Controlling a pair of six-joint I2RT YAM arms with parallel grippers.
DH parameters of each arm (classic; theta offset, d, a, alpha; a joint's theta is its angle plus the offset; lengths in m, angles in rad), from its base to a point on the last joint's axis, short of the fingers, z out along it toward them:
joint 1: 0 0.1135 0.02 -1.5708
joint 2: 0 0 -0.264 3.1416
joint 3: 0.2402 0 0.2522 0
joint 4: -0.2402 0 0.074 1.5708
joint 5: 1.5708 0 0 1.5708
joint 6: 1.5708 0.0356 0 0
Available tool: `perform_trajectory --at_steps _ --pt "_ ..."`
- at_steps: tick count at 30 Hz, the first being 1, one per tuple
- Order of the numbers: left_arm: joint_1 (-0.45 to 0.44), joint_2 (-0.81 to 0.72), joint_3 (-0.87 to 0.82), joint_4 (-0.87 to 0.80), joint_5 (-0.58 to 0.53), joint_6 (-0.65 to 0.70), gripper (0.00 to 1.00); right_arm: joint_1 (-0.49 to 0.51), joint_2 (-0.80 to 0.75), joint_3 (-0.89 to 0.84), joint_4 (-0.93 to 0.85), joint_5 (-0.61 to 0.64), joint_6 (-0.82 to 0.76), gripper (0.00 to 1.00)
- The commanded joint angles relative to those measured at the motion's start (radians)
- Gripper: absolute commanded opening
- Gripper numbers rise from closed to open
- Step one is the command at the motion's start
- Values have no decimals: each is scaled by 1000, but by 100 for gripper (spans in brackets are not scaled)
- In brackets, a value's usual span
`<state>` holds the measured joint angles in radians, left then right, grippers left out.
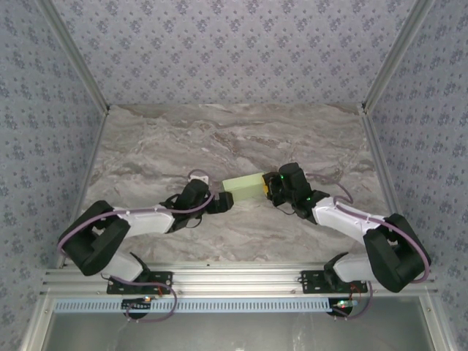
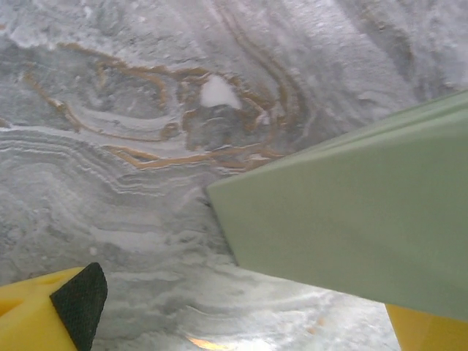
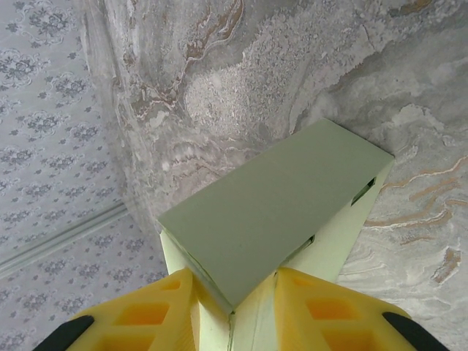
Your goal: Fold the paper box
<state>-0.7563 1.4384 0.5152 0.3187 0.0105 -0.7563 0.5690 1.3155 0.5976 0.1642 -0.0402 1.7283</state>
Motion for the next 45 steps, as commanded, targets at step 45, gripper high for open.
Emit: perform_trajectory --at_steps 45 --pt "76 -23 -26 -8 26 52 96 -55 -137 163 -365 -56 -146 41"
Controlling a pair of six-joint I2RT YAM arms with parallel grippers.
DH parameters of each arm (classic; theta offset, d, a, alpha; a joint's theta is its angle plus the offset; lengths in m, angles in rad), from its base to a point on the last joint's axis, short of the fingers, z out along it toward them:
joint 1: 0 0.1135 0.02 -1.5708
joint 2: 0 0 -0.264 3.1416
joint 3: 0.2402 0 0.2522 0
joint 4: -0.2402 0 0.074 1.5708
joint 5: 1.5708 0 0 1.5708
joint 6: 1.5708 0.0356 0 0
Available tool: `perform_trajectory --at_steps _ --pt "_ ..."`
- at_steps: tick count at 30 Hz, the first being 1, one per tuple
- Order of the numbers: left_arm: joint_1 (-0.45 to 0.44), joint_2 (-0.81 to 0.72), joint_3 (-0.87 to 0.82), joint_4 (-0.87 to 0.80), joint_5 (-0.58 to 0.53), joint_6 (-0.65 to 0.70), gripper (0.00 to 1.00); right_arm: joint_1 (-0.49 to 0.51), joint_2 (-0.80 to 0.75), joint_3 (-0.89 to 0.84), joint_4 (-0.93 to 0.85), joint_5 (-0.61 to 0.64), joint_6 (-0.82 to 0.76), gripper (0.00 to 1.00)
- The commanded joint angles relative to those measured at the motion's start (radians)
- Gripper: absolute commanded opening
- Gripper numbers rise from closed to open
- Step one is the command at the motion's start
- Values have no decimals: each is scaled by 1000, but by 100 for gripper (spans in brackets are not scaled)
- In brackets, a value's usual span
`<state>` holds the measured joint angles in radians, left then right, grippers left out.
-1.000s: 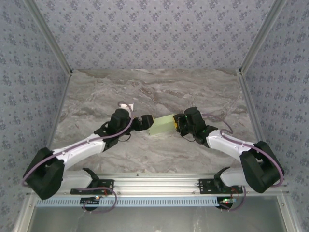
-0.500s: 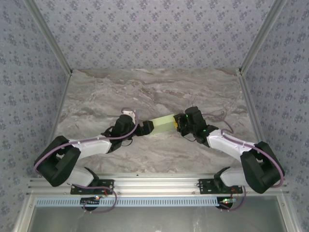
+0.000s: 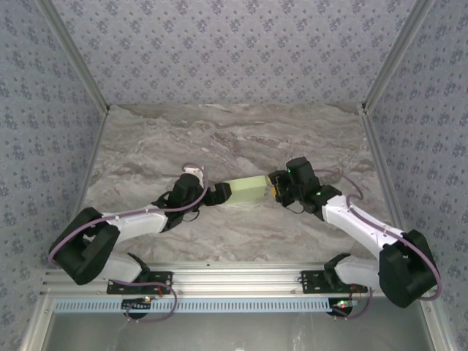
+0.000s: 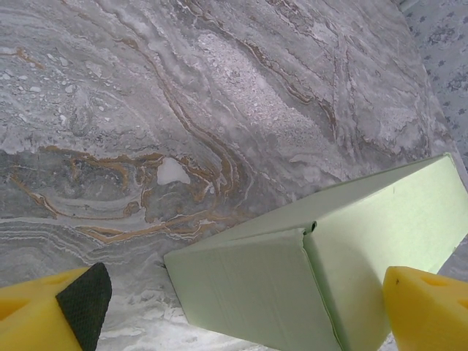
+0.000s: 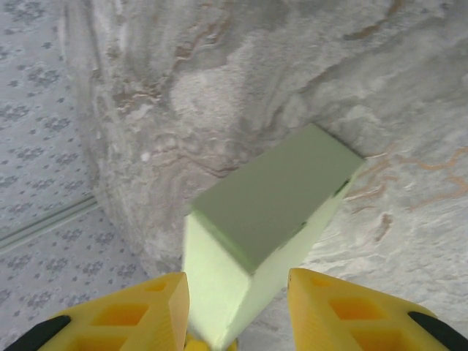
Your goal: Fold the paper box
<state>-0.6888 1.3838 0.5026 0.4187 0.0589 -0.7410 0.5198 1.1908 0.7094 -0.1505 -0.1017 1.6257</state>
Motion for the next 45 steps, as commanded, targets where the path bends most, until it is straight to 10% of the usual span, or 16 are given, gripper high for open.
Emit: perform_trajectory --at_steps 1,14,22,29,45 --pt "8 34 -11 -106 -22 40 96 -7 -5 57 -47 3 -51 42" --pt "12 40 4 -123 3 40 95 -42 190 -115 159 -163 20 41" --pt "11 37 1 -92 1 81 94 -65 61 -26 -33 -147 -50 45" --pt "0 44 -3 -51 13 112 87 -7 78 67 -44 -245 104 100" --pt "-47 -61 -77 15 14 187 88 80 306 110 9 -133 227 76"
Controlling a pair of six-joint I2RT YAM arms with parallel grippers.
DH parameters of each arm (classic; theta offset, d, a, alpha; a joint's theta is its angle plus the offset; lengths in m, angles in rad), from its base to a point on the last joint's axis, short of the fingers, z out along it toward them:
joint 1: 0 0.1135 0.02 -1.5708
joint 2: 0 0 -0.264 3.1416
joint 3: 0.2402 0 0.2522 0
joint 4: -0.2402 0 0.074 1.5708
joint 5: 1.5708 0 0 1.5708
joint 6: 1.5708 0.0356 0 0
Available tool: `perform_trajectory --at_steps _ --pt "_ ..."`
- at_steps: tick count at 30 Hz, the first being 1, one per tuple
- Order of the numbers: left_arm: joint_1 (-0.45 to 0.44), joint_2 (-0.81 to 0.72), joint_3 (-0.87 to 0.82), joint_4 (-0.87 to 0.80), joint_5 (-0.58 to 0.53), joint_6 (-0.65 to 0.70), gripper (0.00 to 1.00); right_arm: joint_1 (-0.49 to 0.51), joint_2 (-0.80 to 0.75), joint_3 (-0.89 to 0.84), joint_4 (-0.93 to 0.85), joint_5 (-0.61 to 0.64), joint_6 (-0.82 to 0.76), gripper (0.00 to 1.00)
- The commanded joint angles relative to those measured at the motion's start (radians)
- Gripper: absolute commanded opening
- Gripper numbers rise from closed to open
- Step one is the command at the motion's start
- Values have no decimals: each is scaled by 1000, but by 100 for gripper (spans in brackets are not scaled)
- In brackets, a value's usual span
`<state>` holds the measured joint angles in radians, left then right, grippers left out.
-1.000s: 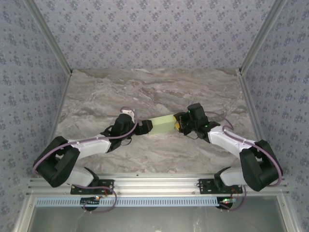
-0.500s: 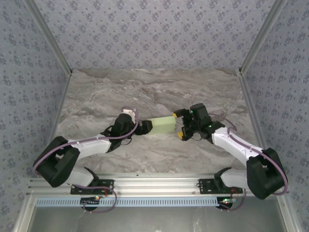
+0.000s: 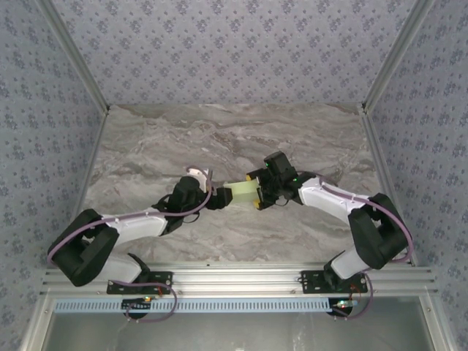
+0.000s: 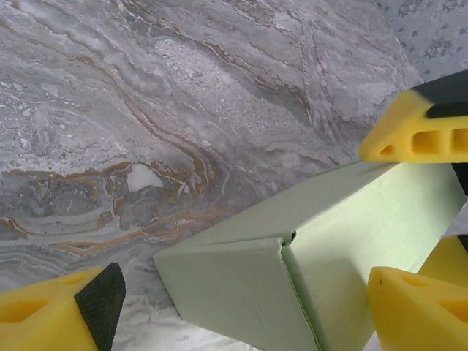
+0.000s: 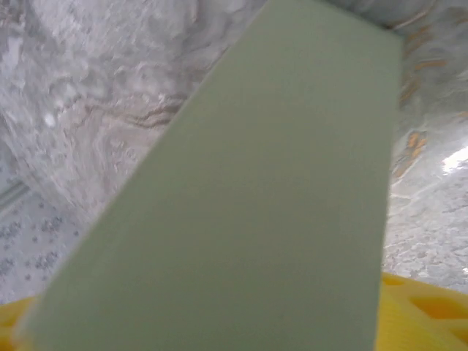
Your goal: Fold the paper box
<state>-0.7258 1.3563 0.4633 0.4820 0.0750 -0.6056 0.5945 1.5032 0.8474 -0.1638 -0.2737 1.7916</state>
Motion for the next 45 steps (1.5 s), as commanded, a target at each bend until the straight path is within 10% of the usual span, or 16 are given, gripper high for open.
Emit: perform_trajectory --at_steps 1,11,17,23,28,32,37,45 --pt "-10 -50 -47 -43 -3 57 88 5 -7 -29 23 38 64 76" --pt "-5 -359 -77 -201 -82 94 95 39 -5 -104 201 77 138 61" --pt "129 -491 -18 -476 -106 44 99 110 -117 -132 -12 100 109 96" --pt "225 -488 77 -648 -169 58 99 81 -325 -143 -365 317 -104 100" --pt "273 -448 225 -800 -194 123 99 124 -465 -53 -265 653 -811 100" --pt "250 -424 376 -975 -448 217 99 163 -497 68 -266 897 -1336 100" --pt "236 -472 408 -951 -574 406 99 131 -615 -104 149 880 -2104 100" --pt "263 -506 58 -431 -579 768 99 -370 -758 -332 281 605 -1855 100"
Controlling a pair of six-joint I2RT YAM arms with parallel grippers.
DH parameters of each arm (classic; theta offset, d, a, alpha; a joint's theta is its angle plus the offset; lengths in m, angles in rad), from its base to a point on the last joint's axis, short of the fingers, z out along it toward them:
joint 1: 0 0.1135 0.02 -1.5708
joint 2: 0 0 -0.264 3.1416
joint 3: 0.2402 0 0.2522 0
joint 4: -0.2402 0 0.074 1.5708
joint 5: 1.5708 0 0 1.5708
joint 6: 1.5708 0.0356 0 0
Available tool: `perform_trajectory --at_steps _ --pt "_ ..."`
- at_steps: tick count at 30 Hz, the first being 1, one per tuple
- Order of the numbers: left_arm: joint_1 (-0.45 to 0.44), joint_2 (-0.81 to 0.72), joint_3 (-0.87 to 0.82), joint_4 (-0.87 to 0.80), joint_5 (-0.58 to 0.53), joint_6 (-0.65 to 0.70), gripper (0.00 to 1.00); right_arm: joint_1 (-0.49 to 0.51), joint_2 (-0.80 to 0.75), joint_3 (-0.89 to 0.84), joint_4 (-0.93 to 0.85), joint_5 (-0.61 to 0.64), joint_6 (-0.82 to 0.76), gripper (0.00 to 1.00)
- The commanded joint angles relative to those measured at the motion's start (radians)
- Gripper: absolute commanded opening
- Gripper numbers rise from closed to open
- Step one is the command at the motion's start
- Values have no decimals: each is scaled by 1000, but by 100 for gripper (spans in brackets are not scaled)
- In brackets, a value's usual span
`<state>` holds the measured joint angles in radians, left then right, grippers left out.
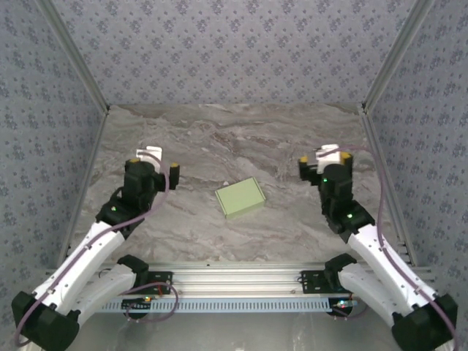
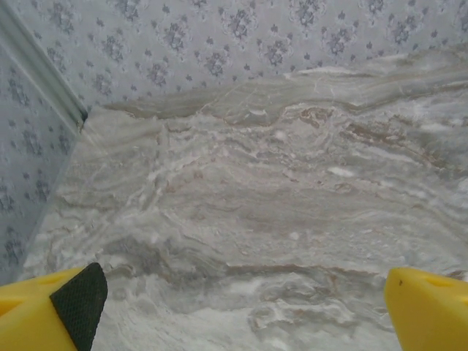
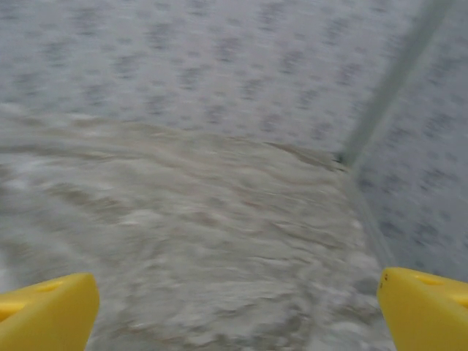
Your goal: Fold the paper box
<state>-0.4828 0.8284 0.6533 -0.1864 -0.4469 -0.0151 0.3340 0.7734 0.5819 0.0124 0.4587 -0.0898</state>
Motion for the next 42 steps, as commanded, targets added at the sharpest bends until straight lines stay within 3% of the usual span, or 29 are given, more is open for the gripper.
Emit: perform_trajectory --at_steps 1,3,5,7,9,12,19,22,24,25,27,32,42 --pt "54 37 -187 328 -30 178 99 -158 -33 -122 160 -212 40 100" --pt "155 70 -236 400 150 128 99 -207 -17 -248 357 -246 19 100" --pt "253 133 -296 537 334 99 99 -255 36 -345 512 -176 57 100" --pt "286 215 -332 661 338 105 99 -301 113 -371 578 -213 52 100" --pt "325 279 -326 680 366 80 99 -317 210 -363 611 -228 46 100" --pt "374 366 -363 831 457 33 99 -330 320 -370 679 -259 78 100" --pt "407 522 -279 886 460 110 99 -345 537 -347 907 -341 77 100" --pt "539 565 -279 957 614 19 100 -348 636 -247 809 -361 74 100" --pt "565 606 -274 980 682 15 99 -344 717 -240 854 -370 62 100" --pt "564 645 -274 1014 691 21 99 -338 756 -251 920 -349 62 100" --pt "572 721 -283 1114 677 -2 99 -334 739 -225 840 -355 55 100" --pt "567 707 -251 1024 580 -26 99 -340 747 -229 867 -268 99 100" --pt "534 706 -243 1003 496 -17 99 -334 748 -215 844 -259 93 100"
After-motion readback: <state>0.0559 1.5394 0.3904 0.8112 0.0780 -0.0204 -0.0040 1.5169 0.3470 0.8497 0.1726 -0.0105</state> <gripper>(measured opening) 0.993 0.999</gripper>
